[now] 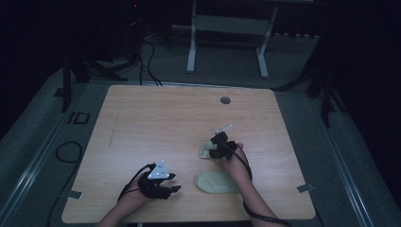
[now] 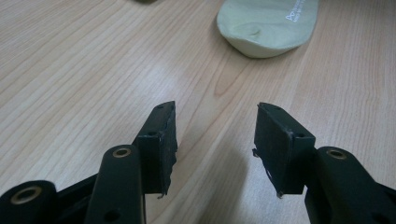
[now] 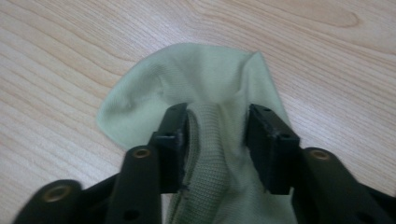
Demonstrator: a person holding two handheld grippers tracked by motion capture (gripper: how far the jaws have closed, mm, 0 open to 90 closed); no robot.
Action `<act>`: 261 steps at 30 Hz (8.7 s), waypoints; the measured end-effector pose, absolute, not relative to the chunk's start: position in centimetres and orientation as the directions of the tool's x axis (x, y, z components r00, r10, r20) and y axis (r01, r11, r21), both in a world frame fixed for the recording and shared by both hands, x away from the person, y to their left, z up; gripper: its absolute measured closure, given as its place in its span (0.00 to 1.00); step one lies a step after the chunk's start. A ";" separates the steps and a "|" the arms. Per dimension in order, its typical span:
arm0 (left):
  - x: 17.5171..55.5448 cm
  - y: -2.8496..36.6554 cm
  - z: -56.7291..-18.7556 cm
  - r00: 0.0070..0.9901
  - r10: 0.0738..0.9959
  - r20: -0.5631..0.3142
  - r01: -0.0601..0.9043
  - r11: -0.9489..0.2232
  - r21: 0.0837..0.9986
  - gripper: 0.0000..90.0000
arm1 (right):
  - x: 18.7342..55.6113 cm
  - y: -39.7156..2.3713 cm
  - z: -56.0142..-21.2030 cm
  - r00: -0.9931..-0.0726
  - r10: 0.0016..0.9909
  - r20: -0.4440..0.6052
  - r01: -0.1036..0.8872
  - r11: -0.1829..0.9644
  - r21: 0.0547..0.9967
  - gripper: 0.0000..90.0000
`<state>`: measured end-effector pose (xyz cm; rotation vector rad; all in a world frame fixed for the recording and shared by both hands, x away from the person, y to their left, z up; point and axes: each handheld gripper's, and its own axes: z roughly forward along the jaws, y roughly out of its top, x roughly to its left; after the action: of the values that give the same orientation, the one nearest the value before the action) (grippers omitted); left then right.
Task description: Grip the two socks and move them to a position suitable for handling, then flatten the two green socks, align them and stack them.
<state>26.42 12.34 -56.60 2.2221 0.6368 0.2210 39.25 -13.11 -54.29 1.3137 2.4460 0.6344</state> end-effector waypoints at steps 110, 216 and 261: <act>38.9 3.0 -56.5 0.842 0.524 0.128 0.294 -0.645 0.706 0.99 | 44.2 -22.0 -53.5 -0.470 0.883 -0.004 0.777 0.416 0.474 1.00; 36.1 4.3 -49.5 0.748 0.664 0.017 0.473 -0.550 0.689 0.98 | 38.2 -23.5 -46.3 -0.612 0.790 -0.036 0.626 0.511 0.588 0.93; 38.0 3.9 -52.7 0.742 0.665 -0.079 0.525 -0.505 0.685 0.15 | 40.9 -24.4 -50.5 -0.582 0.813 0.036 0.697 0.475 0.536 0.35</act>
<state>37.97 3.88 -52.72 2.2244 0.8909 0.2524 40.90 -24.38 -50.54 1.3013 2.4992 0.7524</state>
